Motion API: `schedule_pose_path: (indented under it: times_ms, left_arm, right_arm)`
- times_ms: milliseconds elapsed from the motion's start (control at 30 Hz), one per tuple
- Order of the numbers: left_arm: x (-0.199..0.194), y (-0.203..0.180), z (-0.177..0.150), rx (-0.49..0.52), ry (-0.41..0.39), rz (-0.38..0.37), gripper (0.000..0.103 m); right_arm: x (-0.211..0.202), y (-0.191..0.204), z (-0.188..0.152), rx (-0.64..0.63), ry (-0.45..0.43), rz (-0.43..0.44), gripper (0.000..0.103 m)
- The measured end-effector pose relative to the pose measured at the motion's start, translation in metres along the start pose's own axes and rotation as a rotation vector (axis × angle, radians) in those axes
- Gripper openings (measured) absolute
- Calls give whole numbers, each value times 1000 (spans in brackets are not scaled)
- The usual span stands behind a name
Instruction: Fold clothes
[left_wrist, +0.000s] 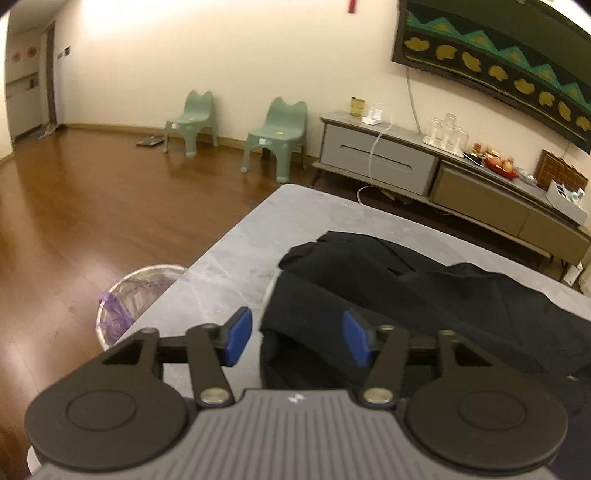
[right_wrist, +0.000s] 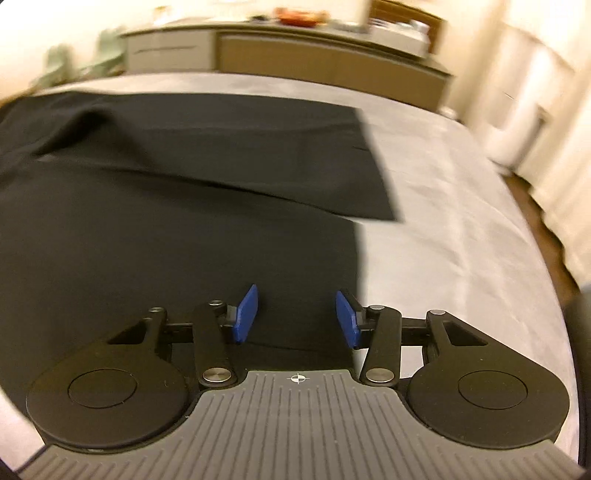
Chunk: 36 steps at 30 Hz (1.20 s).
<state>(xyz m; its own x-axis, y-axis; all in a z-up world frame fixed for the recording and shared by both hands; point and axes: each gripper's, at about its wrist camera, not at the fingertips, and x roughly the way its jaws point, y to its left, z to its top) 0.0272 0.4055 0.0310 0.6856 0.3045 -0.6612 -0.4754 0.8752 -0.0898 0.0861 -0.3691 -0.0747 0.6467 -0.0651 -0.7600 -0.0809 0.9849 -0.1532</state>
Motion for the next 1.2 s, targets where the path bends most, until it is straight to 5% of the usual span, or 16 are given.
schedule_pose_path:
  times_ms: [67, 233, 400, 467, 567, 833, 867, 933, 967, 1067, 1133, 1200]
  left_arm:
    - [2, 6, 0, -23, 14, -2, 65]
    - [12, 14, -8, -71, 71, -34, 79]
    - [20, -9, -18, 30, 81, -16, 80]
    - [22, -20, -22, 75, 82, -10, 80]
    - [24, -37, -27, 120, 88, -23, 80]
    - [49, -52, -36, 186, 182, -40, 82]
    - [53, -53, -37, 193, 196, -41, 79]
    - [60, -55, -39, 206, 224, -44, 47]
    - [64, -56, -40, 212, 238, -46, 23]
    - [57, -59, -56, 245, 300, -115, 23]
    - [38, -49, -57, 225, 269, -117, 35]
    - [12, -27, -51, 128, 197, -117, 81]
  right_arm:
    - [4, -14, -1, 24, 5, -114, 48]
    - [-2, 1, -4, -4, 3, -215, 51]
    - [-25, 16, 3, 36, -98, -39, 69]
    - [-26, 16, 4, 60, -83, 68, 63]
    - [-11, 15, -1, 59, 17, 114, 53]
    - [-4, -6, -2, 16, 28, -151, 56]
    - [-3, -5, -2, 0, 26, -176, 56]
    - [1, -4, 0, -36, 25, -230, 56]
    - [1, -5, 0, -42, 25, -251, 56]
    - [-1, -10, 0, -36, 24, -281, 58]
    - [-5, -13, -1, -15, 18, -295, 58]
    - [-26, -2, 0, -30, -48, -313, 56]
